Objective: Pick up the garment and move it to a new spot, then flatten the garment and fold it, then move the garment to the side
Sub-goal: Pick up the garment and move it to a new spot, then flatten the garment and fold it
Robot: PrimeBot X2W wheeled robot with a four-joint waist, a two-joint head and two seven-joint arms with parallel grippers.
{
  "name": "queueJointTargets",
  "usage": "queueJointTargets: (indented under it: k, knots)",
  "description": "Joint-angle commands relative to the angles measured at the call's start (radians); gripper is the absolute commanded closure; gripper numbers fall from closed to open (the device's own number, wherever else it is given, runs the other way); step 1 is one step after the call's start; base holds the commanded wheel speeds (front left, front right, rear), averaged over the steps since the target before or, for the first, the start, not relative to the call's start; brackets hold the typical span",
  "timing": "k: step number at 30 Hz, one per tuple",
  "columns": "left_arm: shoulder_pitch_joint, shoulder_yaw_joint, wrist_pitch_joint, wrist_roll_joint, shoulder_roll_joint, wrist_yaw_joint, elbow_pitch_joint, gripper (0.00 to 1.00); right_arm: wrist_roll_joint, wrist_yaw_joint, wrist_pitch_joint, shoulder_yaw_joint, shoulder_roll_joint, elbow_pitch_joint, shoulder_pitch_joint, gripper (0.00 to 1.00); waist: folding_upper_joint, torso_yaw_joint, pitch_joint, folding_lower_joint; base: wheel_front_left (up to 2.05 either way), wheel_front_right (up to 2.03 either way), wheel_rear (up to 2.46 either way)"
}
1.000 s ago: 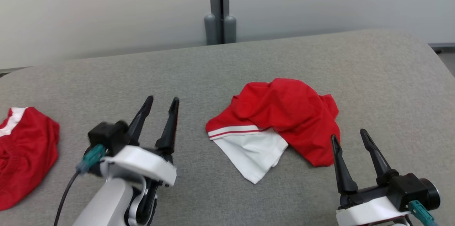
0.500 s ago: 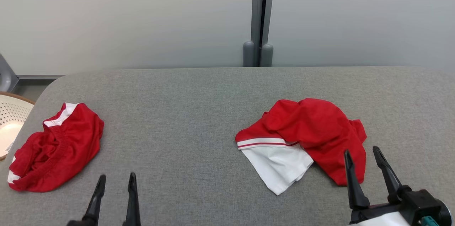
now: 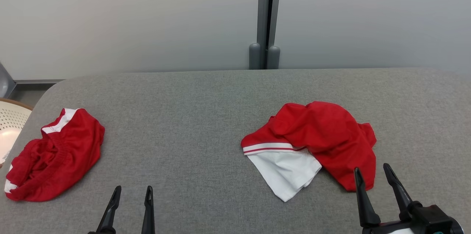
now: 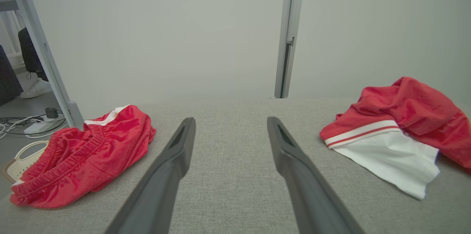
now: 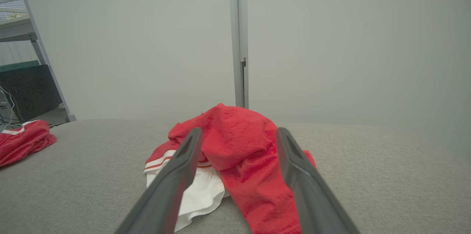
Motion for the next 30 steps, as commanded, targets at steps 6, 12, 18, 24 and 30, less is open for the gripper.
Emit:
queueJointTargets:
  k: [6, 12, 18, 24, 30]
  knots:
    - [-0.008, -0.010, -0.001, 0.005, 0.003, 0.016, 0.007, 0.00, 0.006, -0.002, -0.001, 0.002, -0.003, 0.001, -0.006, 0.00, 0.0000, -0.007, -0.003, 0.0000, 0.00, 0.00, 0.00]
    - [-0.007, -0.013, -0.001, 0.003, 0.003, 0.027, 0.009, 0.00, 0.003, -0.002, -0.001, 0.008, -0.003, 0.002, 0.001, 0.00, 0.0000, -0.012, -0.010, 0.0000, 0.00, 0.00, 0.00]
    - [0.006, -0.019, -0.001, -0.010, 0.003, 0.024, 0.021, 0.00, -0.006, -0.002, -0.001, 0.011, -0.003, 0.003, 0.005, 0.00, 0.0000, -0.017, -0.018, 0.0000, 0.00, 0.00, 0.00]
    - [-0.032, -0.045, -0.001, -0.052, 0.003, -0.023, 0.083, 0.00, -0.016, -0.002, -0.001, 0.017, -0.003, 0.001, 0.001, 0.00, 0.0000, -0.027, -0.005, 0.0000, 0.00, 0.00, 0.00]
    - [-0.152, -0.112, -0.001, -0.141, 0.003, -0.106, 0.152, 0.00, -0.031, -0.002, -0.001, -0.006, -0.003, -0.014, -0.040, 0.00, 0.0000, -0.053, 0.058, 0.0000, 0.00, 0.00, 0.00]
